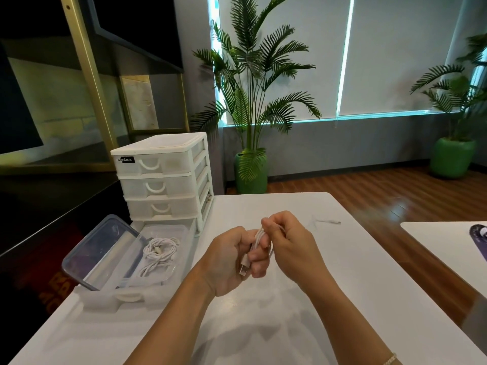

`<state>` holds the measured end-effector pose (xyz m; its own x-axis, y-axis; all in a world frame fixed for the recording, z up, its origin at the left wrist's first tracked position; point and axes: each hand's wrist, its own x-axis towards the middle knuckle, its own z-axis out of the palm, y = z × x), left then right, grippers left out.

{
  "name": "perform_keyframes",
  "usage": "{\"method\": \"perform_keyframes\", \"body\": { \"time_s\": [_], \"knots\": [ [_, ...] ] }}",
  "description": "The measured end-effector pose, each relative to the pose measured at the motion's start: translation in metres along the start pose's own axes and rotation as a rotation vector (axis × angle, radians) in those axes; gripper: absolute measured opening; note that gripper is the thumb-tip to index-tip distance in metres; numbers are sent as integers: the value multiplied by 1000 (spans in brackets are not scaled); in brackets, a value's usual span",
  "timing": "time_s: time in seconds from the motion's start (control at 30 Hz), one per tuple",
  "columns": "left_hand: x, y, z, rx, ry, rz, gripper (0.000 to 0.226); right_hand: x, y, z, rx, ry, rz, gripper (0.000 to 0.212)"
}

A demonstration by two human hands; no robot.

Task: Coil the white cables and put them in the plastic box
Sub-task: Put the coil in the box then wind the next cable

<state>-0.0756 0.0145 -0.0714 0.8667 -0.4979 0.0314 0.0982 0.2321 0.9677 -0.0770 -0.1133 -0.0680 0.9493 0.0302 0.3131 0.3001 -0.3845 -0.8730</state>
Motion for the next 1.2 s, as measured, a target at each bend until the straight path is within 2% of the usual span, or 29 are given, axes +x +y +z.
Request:
{"method": "perform_keyframes", "body": {
  "time_s": [0.07,0.13,0.23,0.3,0.43,0.67,0.77,0.87,1.0,1.13,1.2],
  "knots": [
    [0,-2,3,14,-20,4,16,1,2,0,43,22,61,19],
    [1,-3,7,62,0,0,14,2,3,0,75,27,111,21],
    [2,-3,10,206,94,3,38,3,4,2,76,45,148,21],
    [3,-3,13,337,153,15,44,4,5,2,58,66,156,20],
    [9,-10,17,672,259,19,30,6,7,-3,28,157,165,19],
    [10,-15,30,1032,368,229,16,9,10,-4,68,250,245,18],
    [13,-21,29,1137,385,308,22,10,10,-5,111,264,295,17],
    [16,-24,27,1194,440,404,22,11,9,-6,153,247,361,22],
    [16,-28,26,1291,462,574,35,13,8,-8,174,182,446,22],
    [22,-37,17,1441,474,698,26,13,10,-14,82,80,454,28],
    [21,-31,20,1453,436,639,24,12,9,-14,135,52,442,28]
  ]
}}
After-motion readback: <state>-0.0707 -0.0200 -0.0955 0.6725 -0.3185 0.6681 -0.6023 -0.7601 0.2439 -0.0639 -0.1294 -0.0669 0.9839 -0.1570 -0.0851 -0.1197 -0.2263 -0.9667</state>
